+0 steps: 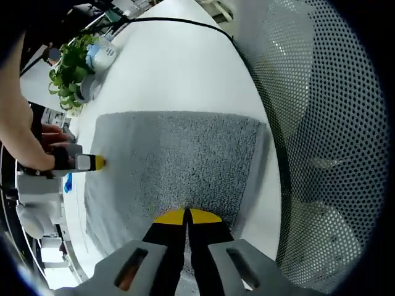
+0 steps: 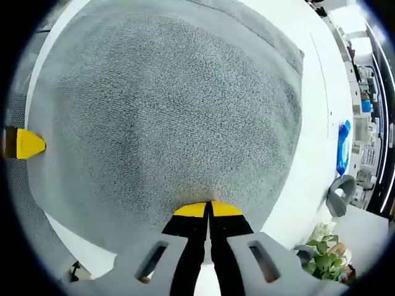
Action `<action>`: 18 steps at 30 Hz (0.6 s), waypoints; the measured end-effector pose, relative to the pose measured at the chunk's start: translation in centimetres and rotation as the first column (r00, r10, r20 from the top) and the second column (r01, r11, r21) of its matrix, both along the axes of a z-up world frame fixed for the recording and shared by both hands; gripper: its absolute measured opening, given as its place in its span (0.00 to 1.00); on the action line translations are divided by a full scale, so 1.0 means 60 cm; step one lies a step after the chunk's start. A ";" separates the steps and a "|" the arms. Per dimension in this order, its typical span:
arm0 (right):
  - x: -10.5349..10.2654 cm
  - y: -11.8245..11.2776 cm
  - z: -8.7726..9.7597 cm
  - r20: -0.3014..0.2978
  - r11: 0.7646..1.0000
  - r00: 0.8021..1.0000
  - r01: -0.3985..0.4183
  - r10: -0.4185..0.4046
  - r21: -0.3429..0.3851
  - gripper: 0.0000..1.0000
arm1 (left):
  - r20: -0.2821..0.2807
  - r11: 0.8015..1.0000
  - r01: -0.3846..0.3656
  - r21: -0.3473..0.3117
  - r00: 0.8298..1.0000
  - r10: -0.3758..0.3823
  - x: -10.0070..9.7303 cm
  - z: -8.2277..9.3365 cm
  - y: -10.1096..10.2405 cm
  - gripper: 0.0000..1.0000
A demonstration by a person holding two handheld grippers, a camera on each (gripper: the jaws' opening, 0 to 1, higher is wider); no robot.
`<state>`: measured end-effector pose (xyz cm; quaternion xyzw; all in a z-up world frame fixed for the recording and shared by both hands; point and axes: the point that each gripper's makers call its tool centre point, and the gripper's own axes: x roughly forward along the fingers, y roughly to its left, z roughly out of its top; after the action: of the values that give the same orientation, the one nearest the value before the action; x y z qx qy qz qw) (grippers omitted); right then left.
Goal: Fold the towel on the table until its edges align and the towel forms a compact rectangular stack.
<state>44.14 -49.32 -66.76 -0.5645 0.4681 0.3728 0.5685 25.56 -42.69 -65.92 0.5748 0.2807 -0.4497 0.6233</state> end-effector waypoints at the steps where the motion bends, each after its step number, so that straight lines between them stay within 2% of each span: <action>1: 0.000 -0.002 0.000 0.003 1.000 1.000 0.004 -0.004 0.006 0.00 | -0.003 1.000 -0.008 -0.002 1.000 0.008 0.000 0.000 0.000 0.01; 9: -0.010 -0.008 -0.001 0.045 0.998 0.998 0.029 -0.032 0.050 0.00 | 0.034 1.000 -0.018 0.024 0.999 0.017 -0.002 -0.001 0.008 0.01; 12: -0.013 -0.014 -0.001 0.065 0.997 0.996 0.064 -0.067 0.048 0.00 | 0.055 0.998 -0.005 0.064 0.999 0.002 -0.001 -0.002 0.014 0.01; 18: -0.018 -0.015 -0.001 0.101 0.999 0.994 0.034 -0.036 0.021 0.00 | 0.050 0.991 -0.028 0.128 0.999 0.022 -0.002 -0.002 0.024 0.01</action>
<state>43.05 -50.19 -66.81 -0.5689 0.4449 0.3380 0.6035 25.46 -41.23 -66.05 0.6210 0.3009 -0.4089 0.5971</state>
